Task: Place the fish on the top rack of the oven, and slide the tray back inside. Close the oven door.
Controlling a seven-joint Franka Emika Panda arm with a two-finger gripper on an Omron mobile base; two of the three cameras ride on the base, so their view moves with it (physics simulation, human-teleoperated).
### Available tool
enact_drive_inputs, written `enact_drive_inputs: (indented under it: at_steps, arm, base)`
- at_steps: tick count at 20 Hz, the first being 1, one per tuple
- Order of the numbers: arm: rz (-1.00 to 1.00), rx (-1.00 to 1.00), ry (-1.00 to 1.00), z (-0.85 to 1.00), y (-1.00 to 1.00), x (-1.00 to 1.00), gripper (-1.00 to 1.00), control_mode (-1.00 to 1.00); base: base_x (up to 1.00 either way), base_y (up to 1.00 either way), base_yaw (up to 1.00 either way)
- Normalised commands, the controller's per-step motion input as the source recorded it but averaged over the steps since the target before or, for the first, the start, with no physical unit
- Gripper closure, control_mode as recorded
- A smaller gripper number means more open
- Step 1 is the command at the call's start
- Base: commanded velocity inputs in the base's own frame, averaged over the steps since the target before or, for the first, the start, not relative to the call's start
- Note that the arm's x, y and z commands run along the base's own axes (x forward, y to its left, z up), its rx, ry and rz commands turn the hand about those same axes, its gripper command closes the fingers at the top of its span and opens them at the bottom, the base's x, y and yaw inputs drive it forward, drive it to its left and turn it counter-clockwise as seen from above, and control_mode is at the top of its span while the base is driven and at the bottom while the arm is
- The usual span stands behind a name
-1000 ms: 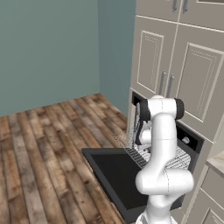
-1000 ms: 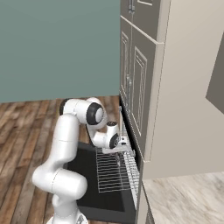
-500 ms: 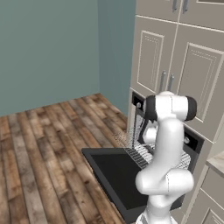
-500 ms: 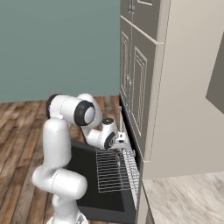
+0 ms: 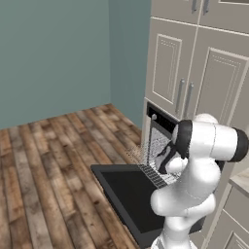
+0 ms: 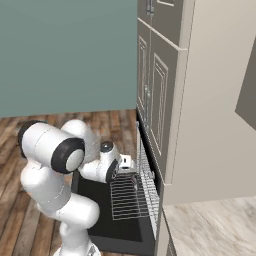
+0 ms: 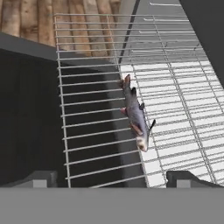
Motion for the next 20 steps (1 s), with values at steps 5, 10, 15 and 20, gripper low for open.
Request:
enact_drive_inputs:
  at_steps: [5,10,15,20]
  arm:
    - [0.00,-0.03,-0.07,0.64,0.99,-0.69,-1.00,-1.00]
    - [0.00,-0.07,0.03,0.63,1.00,-0.34,-1.00,-1.00]
    - [0.00,-0.08,0.25,0.15,0.98,0.00,-1.00,-1.00]
    - [0.00,-0.04,0.40,-0.19,0.59,0.16,-1.00,-1.00]
  base:
    - [0.00,0.00,0.00]
    - [0.00,0.00,0.00]
    - [0.00,0.00,0.00]
    - [0.00,0.00,0.00]
